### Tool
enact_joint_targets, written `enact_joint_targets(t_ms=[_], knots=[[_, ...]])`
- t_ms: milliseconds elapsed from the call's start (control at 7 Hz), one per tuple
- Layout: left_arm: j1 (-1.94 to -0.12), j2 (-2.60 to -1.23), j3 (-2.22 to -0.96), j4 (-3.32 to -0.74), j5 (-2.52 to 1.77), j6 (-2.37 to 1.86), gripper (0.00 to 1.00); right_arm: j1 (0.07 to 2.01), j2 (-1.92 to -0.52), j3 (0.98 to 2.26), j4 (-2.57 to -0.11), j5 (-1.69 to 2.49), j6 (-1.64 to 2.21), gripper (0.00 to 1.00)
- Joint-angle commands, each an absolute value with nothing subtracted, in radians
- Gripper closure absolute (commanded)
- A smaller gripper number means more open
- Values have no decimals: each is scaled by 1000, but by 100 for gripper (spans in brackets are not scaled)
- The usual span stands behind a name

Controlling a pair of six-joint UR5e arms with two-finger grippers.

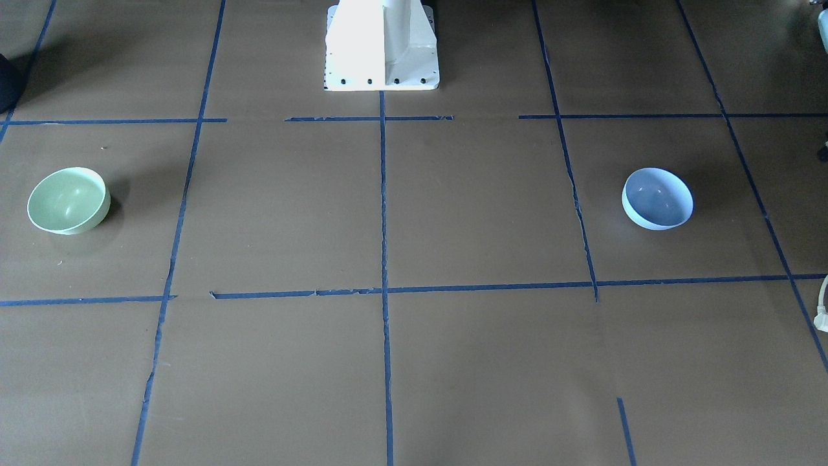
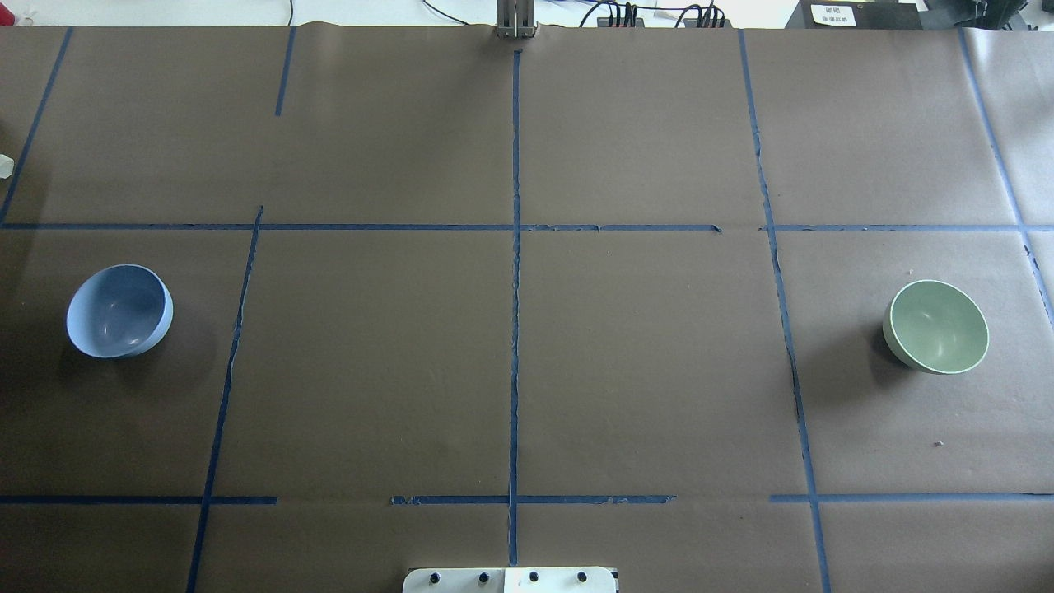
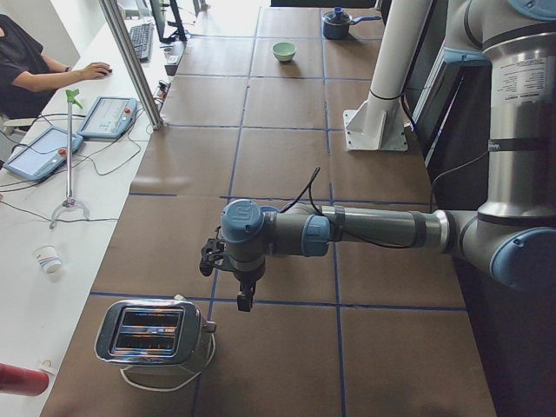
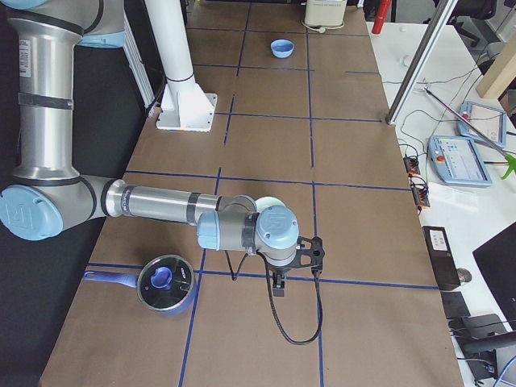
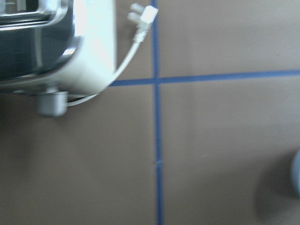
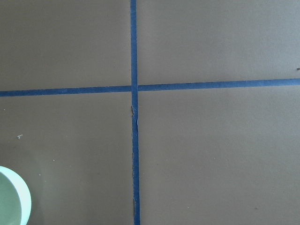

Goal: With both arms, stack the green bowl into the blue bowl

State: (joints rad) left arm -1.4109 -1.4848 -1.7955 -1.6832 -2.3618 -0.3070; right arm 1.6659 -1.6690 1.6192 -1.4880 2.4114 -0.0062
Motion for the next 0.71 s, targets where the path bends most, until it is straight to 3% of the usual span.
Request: enact_joint_targets(t_ms=[0,571], knots=[[-1210,-1485,-1836,-1913,-2361,-731,0,1666,-1669,1621,-1486,2410,-6,0],[-1011,-1496,-1621,-2283,-2224,-977,0,1666,-1669,1620,-1486,2411,-6,0]])
